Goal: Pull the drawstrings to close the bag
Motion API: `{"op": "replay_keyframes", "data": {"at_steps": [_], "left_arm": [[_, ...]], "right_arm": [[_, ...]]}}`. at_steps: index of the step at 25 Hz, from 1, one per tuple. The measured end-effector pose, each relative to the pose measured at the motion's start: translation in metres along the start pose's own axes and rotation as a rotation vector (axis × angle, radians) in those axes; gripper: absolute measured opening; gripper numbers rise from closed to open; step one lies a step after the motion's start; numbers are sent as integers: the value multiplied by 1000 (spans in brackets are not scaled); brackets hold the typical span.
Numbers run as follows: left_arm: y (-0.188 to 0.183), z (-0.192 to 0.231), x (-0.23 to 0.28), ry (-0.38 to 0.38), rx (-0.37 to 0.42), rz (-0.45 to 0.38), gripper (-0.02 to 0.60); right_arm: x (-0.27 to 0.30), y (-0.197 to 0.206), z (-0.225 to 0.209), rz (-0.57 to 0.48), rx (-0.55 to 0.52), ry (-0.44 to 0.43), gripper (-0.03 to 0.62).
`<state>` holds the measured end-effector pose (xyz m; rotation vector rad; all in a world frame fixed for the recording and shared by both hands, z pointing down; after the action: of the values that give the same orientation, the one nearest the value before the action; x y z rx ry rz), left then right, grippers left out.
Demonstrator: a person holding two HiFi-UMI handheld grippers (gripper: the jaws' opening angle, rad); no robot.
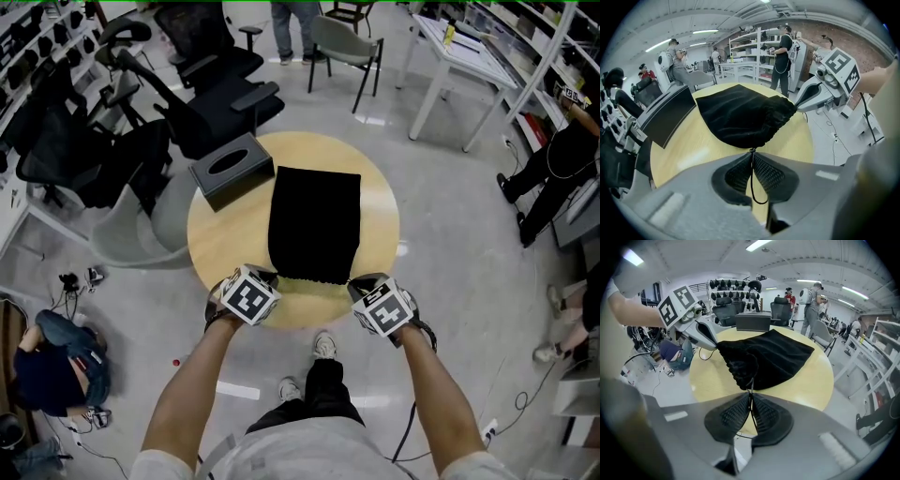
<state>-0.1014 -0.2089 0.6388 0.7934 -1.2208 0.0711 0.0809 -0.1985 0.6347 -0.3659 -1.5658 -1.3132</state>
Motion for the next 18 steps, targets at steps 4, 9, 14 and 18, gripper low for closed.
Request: {"op": "replay_keyframes", "data": {"at_steps": [4,9,14,18], "left_arm": [[-18,7,-14,-22,12,-39,18],[-43,14,-31,-46,31,-88,18],[-68,19,-48,-67,53,-132,17],[-88,24,-60,-85,68,-159,17]], "right_arm": [[-9,-15,-11,-23,-13,30,23],[-24,-33,-30,-54,-29,83,23],[-40,-52,-48,-85,-44,127,23],[-50,-66,-63,-109,-57,152,23]]}}
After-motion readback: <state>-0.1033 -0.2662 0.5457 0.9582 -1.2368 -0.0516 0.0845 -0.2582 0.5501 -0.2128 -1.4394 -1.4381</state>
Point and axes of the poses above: the fingertips, and each gripper's own axes: x forward along the fingers, z to its left, y out of its underside, the point moved 2 cm from there along -x, backward along the fingers, and after that the axes turned 11 degrees about -x, right-handed, at the moved point
